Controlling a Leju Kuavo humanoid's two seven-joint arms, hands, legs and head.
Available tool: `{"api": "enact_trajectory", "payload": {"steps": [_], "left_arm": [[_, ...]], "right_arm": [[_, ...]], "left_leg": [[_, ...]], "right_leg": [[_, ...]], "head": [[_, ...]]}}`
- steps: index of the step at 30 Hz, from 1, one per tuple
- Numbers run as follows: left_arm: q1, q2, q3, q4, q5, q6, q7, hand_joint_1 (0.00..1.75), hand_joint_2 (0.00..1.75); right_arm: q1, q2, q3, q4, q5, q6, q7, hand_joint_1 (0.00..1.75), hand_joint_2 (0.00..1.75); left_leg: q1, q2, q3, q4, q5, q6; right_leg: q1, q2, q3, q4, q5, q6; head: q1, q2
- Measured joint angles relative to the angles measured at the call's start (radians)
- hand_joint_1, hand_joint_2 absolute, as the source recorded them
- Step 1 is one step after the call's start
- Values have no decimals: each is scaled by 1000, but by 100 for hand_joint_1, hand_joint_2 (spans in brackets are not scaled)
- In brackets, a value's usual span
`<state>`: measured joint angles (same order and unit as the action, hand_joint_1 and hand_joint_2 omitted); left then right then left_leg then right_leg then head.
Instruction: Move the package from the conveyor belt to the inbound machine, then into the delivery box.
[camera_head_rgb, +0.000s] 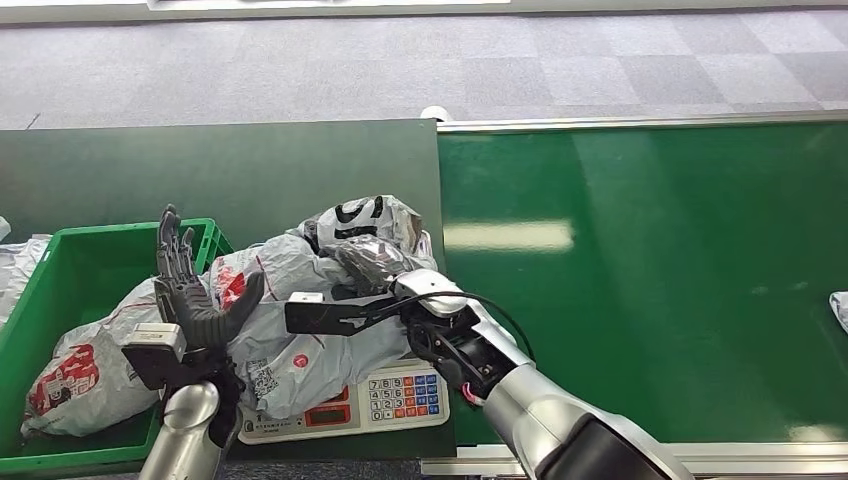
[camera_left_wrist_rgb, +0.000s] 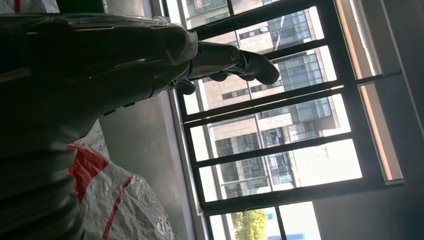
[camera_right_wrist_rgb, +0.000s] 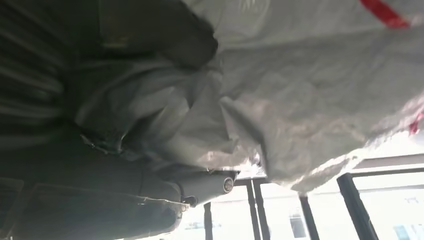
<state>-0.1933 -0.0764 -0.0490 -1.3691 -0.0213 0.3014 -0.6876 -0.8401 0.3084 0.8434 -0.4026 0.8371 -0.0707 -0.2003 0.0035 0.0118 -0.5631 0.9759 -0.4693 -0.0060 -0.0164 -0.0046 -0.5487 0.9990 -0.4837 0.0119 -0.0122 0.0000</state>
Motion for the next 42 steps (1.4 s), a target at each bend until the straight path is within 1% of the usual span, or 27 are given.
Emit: {"api": "enact_trajectory", "payload": {"steps": [3,6,12,16,22,25,31,34,37,42], "left_arm": [[1,4,0,4,3,0,0,0,175],[2,7,0,4,4,-2,0,0,175],[12,8,1,-1,-1,1,3,0,175],[26,9,2,-8,-3,2,5,0,175],[59,8,8,-40,-24,2,6,0,175],[74,5,14,-59,-34,2,9,0,175],[88,3,22,-82,-38,1,12,0,175],[95,2,27,-93,-40,1,13,0,175],[111,2,37,-111,-48,1,15,0,175],[127,-2,47,-127,-65,-2,19,0,175]], "right_arm": [[0,-10,-41,-8,-62,-13,-31,0,175],[1,-20,-88,-32,-119,3,-80,0,175],[17,-46,-189,-130,-268,82,-203,0,175],[37,-71,-249,-210,-323,124,-237,0,175],[108,-101,-315,-347,-442,211,-310,0,175],[152,-111,-341,-408,-488,233,-336,0,175],[195,-125,-367,-474,-514,241,-350,0,175],[222,-128,-386,-507,-558,240,-375,0,175],[277,-137,-415,-564,-594,214,-396,0,175],[410,-153,-493,-688,-649,141,-409,0,175]], "left_leg": [[0,0,0,0,0,0],[0,0,0,0,0,0],[0,0,0,0,0,0],[0,0,0,0,0,0],[0,0,0,0,0,0],[0,0,0,0,0,0],[0,0,0,0,0,0],[0,0,0,0,0,0],[0,-1,0,0,0,0],[0,-1,-1,0,-1,0]], "right_leg": [[0,0,0,0,0,0],[0,0,0,0,0,0],[0,0,0,0,0,0],[0,0,0,0,0,0],[0,0,0,0,0,0],[0,0,0,0,0,0],[0,0,0,0,0,0],[0,0,0,0,0,0],[0,0,0,0,0,0],[0,0,-1,-1,0,0]], "head": [[0,0],[0,0],[0,0],[0,0],[0,0],[0,0],[0,0],[0,0],[0,0],[0,0]]}}
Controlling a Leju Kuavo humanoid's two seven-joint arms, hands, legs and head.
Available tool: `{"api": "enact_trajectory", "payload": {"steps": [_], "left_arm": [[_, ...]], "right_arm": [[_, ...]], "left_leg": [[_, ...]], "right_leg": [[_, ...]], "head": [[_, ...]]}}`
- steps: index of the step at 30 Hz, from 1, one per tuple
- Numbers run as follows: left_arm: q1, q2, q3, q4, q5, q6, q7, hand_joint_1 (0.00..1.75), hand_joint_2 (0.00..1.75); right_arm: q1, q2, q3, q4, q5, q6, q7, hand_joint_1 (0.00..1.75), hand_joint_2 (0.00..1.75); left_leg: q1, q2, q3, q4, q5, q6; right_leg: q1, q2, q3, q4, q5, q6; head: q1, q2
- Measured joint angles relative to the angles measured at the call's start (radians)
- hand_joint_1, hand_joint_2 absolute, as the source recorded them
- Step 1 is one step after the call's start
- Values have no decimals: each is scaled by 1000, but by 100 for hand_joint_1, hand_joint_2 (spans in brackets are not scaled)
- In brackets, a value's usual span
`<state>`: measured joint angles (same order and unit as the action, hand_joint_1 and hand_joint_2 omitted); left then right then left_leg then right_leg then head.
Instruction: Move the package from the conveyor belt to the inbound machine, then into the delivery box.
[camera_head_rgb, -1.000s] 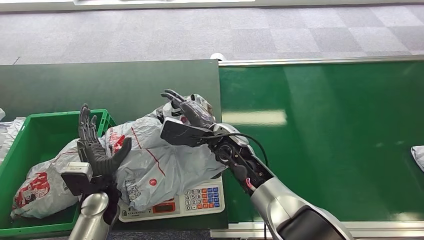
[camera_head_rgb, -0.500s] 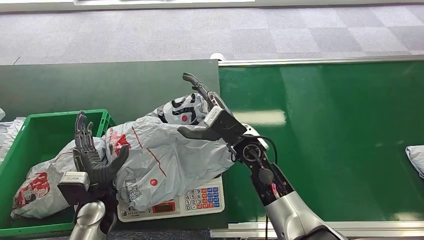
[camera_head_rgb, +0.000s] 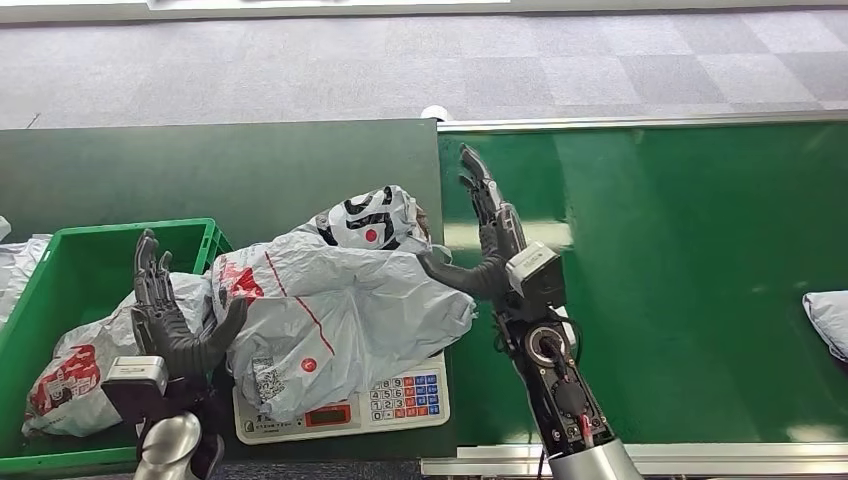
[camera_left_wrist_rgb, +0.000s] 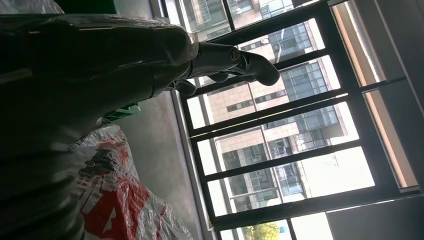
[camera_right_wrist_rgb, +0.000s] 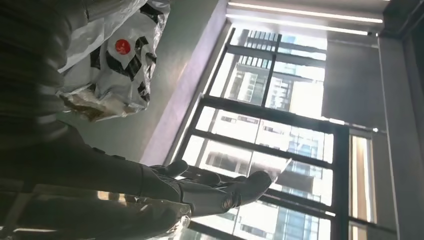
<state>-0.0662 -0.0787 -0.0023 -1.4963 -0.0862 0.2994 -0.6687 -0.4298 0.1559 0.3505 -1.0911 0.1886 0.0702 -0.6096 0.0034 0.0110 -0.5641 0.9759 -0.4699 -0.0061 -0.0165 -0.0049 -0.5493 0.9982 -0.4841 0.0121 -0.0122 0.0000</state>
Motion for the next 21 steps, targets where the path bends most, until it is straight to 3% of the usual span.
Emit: {"api": "enact_trajectory", "payload": {"steps": [8,16,21], "left_arm": [[-8,-7,-11,5,-77,-54,75,0,175],[-16,-11,-17,12,-96,-74,91,0,175],[-21,-13,-28,20,-129,-87,108,0,175]], "right_arm": [[159,-5,-129,-108,-25,-53,20,0,175],[195,-6,-172,-125,-24,-63,25,0,175],[221,0,-200,-142,37,-120,70,0,175]], "left_leg": [[0,1,0,0,0,0],[0,1,0,0,0,0],[0,1,0,0,0,0]], "right_leg": [[0,0,0,0,0,0],[0,0,-1,0,0,0],[0,0,0,0,0,0]], "head": [[0,0],[0,0],[0,0]]}}
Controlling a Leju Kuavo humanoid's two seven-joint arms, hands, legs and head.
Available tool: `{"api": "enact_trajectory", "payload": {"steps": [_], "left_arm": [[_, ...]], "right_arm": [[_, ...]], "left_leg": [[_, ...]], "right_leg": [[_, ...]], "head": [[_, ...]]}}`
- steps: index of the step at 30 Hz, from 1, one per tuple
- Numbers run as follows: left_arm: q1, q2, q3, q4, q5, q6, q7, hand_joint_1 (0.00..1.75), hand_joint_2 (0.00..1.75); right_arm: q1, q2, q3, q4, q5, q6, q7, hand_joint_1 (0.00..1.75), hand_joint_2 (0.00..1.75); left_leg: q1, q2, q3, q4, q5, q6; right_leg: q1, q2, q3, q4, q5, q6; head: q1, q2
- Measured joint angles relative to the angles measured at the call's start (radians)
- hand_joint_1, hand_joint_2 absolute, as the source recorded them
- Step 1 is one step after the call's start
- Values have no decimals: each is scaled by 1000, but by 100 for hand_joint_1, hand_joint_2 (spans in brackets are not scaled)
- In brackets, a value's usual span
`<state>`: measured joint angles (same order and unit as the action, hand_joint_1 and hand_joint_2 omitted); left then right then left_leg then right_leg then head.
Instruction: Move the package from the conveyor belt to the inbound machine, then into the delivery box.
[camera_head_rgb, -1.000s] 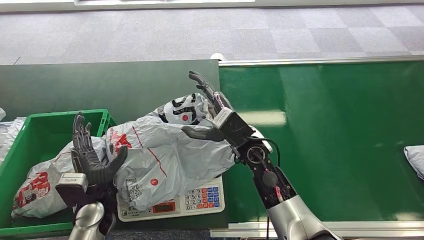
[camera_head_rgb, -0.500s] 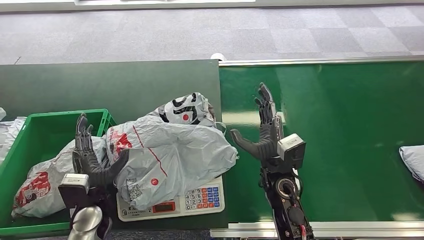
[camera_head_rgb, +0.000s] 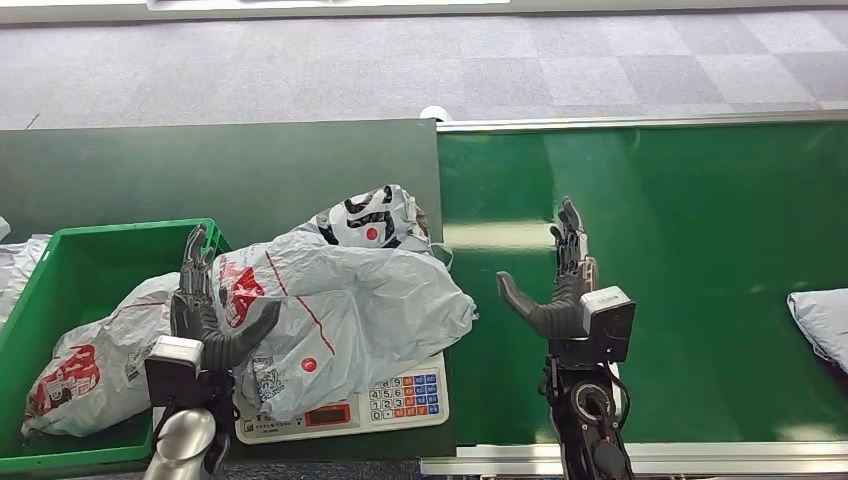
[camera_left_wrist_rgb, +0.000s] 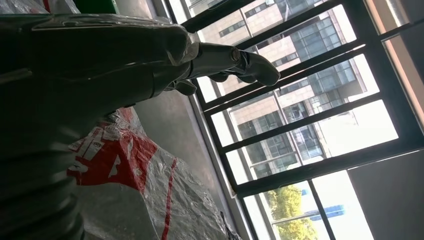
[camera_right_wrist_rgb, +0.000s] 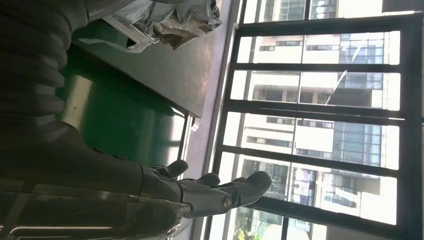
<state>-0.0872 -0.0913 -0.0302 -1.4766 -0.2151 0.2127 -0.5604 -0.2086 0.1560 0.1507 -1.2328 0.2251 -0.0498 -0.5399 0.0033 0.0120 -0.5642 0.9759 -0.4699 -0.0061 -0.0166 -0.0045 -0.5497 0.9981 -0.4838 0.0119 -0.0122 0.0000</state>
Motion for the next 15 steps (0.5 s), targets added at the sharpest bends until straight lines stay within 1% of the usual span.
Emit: {"api": "enact_trajectory", "payload": {"steps": [2,6,8,11,13,15], "left_arm": [[0,0,-4,0,-28,10,5,0,175],[-2,-1,-21,0,-105,37,13,0,175],[-4,1,-38,0,-196,55,11,0,175],[-10,6,-85,3,-392,78,17,0,175],[-18,9,-128,9,-498,74,35,0,175],[-26,13,-167,19,-553,48,62,0,175]], "right_arm": [[7,4,-8,-2,30,-14,21,0,175],[11,10,-15,-2,52,-19,34,0,175],[11,11,-18,-2,59,-23,37,0,175],[11,12,-25,-2,62,-24,37,0,175],[11,12,-31,-1,64,-24,37,0,175],[11,12,-37,-1,65,-22,37,0,175]], "left_leg": [[0,0,0,0,0,0],[0,0,0,0,0,0],[0,0,0,0,0,0],[0,0,0,0,0,0],[0,0,0,0,0,0],[0,0,0,0,0,0]], "right_leg": [[0,0,0,0,0,0],[0,0,0,0,0,0],[0,0,0,0,0,0],[0,0,0,0,0,0],[0,0,0,0,0,0],[0,0,0,0,0,0]], "head": [[0,0],[0,0],[0,0],[0,0],[0,0],[0,0]]}}
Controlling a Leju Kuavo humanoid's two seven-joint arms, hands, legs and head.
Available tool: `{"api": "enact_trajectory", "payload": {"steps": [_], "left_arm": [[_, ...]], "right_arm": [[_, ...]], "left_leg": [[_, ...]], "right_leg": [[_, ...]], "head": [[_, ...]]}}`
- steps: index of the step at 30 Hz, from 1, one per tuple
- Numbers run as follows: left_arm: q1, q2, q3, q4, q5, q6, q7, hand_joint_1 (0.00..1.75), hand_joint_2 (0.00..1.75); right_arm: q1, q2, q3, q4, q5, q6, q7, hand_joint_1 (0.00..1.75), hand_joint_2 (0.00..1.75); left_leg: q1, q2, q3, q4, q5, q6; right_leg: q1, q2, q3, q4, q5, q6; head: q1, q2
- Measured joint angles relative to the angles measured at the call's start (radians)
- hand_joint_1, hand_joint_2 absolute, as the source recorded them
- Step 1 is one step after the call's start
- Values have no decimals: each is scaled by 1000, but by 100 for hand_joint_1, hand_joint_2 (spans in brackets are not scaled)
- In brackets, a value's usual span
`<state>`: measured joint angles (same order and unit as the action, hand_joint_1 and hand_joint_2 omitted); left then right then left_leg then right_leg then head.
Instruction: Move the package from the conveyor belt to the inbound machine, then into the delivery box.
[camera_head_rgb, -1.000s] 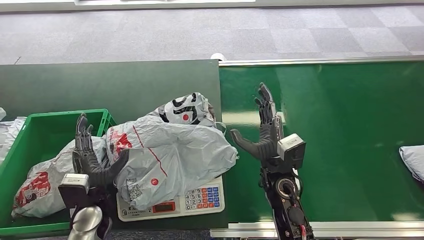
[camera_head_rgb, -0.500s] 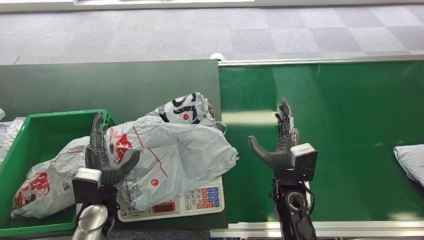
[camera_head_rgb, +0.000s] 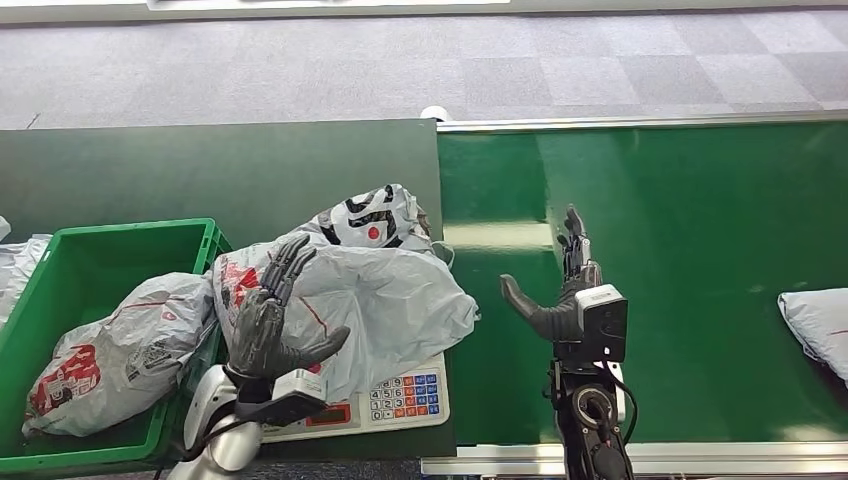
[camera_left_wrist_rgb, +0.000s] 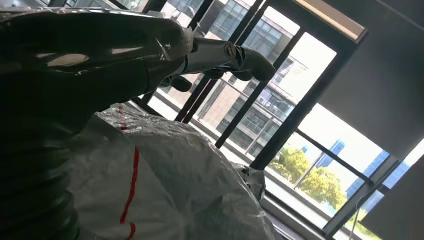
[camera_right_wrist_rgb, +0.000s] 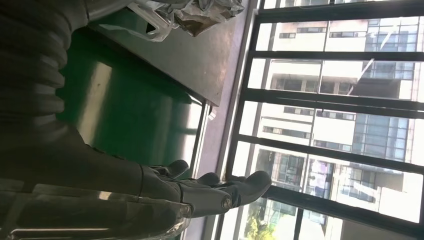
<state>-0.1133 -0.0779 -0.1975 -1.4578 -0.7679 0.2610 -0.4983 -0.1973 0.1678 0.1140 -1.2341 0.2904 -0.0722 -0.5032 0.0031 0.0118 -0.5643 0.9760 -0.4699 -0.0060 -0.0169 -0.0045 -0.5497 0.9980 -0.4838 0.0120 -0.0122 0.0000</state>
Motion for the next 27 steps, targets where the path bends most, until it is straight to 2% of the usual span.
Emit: {"api": "enact_trajectory", "payload": {"steps": [7,17,23,27], "left_arm": [[-21,15,-59,24,-24,-66,30,0,175],[-35,35,-94,64,-62,-226,48,0,175],[-42,41,-104,87,-62,-249,54,0,175],[-44,47,-105,101,-32,-352,66,0,175]], "right_arm": [[0,0,-10,0,4,7,0,0,175],[23,0,-28,0,14,29,-7,0,175],[32,0,-33,0,16,31,-11,0,175],[36,0,-35,0,19,33,-13,0,175]], "left_leg": [[0,0,0,0,0,0],[0,0,0,0,0,0],[0,0,0,0,0,0],[0,0,0,0,0,0]], "right_leg": [[0,0,0,0,0,0],[0,0,0,0,0,0],[0,0,0,0,0,0],[0,0,0,0,0,0]], "head": [[0,0],[0,0],[0,0],[0,0]]}}
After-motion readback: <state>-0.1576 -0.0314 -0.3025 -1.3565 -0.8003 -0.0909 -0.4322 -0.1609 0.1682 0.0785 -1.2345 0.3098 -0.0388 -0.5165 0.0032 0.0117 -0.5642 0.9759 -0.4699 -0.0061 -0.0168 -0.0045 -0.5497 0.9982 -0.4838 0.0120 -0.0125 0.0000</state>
